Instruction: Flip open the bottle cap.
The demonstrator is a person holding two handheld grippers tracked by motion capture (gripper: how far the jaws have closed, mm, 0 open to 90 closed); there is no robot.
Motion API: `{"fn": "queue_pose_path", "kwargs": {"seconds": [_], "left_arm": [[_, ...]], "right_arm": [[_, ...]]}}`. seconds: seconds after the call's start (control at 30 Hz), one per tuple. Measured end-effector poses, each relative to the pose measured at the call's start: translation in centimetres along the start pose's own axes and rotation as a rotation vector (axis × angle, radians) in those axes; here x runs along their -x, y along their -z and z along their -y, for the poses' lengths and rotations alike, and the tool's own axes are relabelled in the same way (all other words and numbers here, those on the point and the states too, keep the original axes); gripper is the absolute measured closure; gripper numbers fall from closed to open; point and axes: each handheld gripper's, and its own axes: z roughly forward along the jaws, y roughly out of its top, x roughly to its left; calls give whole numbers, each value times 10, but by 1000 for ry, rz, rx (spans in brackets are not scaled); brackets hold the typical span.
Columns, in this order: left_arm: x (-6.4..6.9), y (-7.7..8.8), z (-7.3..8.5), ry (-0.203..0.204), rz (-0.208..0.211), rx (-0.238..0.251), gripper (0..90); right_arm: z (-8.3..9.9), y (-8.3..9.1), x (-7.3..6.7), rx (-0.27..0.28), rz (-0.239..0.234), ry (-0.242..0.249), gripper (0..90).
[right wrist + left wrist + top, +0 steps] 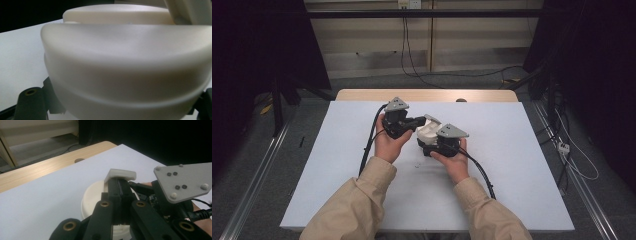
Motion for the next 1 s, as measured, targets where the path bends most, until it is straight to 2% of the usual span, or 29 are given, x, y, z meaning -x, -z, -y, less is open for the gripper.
{"fn": "queue_pose_path", "kwargs": {"seconds": [0.33,0.77,1.0], "left_arm": [[3,-6,-4,-14,1,-2,900],[3,-11,-10,-5,-4,1,900],[3,-13,-14,-14,-7,1,900]], "right_arm": [[0,0,0,-1,-1,-1,188],[0,0,0,-1,0,3,188],[0,0,0,1,0,3,188]]}}
